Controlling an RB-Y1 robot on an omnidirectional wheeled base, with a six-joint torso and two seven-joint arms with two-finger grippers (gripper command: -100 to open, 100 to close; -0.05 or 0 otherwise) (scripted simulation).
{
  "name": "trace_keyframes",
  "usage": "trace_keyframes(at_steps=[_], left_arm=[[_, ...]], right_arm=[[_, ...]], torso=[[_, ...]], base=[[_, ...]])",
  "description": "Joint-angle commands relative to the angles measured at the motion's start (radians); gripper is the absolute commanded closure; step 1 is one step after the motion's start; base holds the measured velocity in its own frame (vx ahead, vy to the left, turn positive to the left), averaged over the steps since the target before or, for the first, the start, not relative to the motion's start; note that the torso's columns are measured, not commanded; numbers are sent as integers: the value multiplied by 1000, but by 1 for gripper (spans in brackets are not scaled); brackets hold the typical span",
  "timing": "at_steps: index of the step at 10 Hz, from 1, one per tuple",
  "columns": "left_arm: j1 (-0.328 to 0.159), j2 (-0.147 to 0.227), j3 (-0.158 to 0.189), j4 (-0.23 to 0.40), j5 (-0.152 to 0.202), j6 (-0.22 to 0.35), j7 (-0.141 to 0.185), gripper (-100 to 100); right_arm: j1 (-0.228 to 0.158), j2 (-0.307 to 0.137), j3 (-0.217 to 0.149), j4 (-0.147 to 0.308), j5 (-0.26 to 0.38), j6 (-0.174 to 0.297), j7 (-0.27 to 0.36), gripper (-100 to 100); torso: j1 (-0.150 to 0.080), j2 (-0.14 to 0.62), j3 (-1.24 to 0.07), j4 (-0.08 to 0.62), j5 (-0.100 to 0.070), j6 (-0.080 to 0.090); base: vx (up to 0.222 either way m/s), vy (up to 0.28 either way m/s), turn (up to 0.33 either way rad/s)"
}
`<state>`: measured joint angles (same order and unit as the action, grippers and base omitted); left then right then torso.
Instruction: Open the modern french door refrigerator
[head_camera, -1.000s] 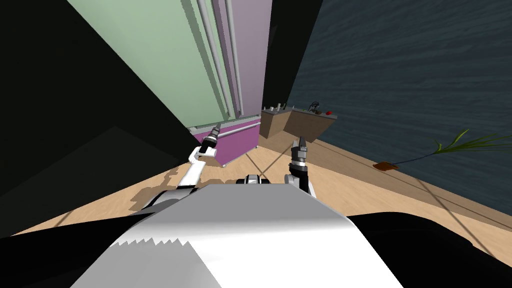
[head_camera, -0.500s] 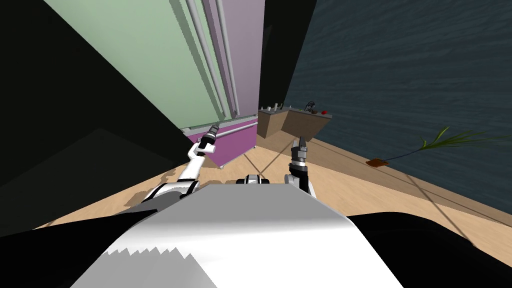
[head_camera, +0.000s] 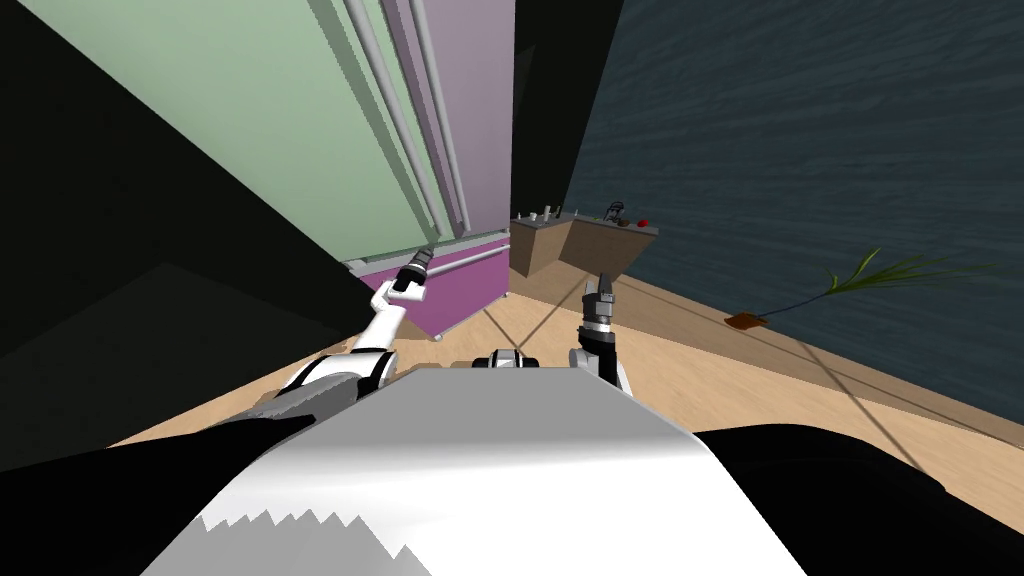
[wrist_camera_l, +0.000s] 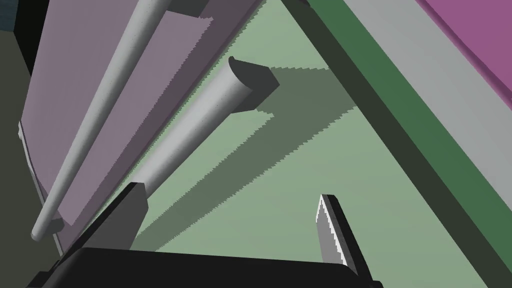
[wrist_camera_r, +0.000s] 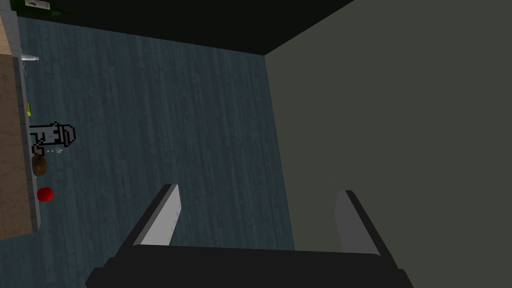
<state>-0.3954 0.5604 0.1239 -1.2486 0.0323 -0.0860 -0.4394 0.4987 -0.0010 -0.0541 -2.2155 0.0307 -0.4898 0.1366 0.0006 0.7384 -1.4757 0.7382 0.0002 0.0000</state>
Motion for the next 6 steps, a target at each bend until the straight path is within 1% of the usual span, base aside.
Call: trace_keyframes(at_steps=[1,2,3,5,6], left_arm=[[-39,23,1,72,1,4,-6,-100],[-62,35,1,102,1,7,-10,-100],[-62,35,1,110,1,7,-10,-100],[-105,57,2,171,2,13,-16,-100],[-105,57,2,181,2,13,-16,-100]], right_arm=[[0,0,0,0,0,0,0,0],[0,0,0,0,0,0,0,0],[0,0,0,0,0,0,0,0],[0,0,0,0,0,0,0,0],[0,0,0,0,0,0,0,0]], torso=[[0,0,0,0,0,0],[0,-1,0,0,0,0],[-2,-2,-1,-1,0,0],[-1,0,0,0,0,0],[-1,-1,-1,0,0,0]], base=[[49,-35,-38],[78,-54,-63],[58,-50,-20],[68,-55,-41],[60,-41,-19]])
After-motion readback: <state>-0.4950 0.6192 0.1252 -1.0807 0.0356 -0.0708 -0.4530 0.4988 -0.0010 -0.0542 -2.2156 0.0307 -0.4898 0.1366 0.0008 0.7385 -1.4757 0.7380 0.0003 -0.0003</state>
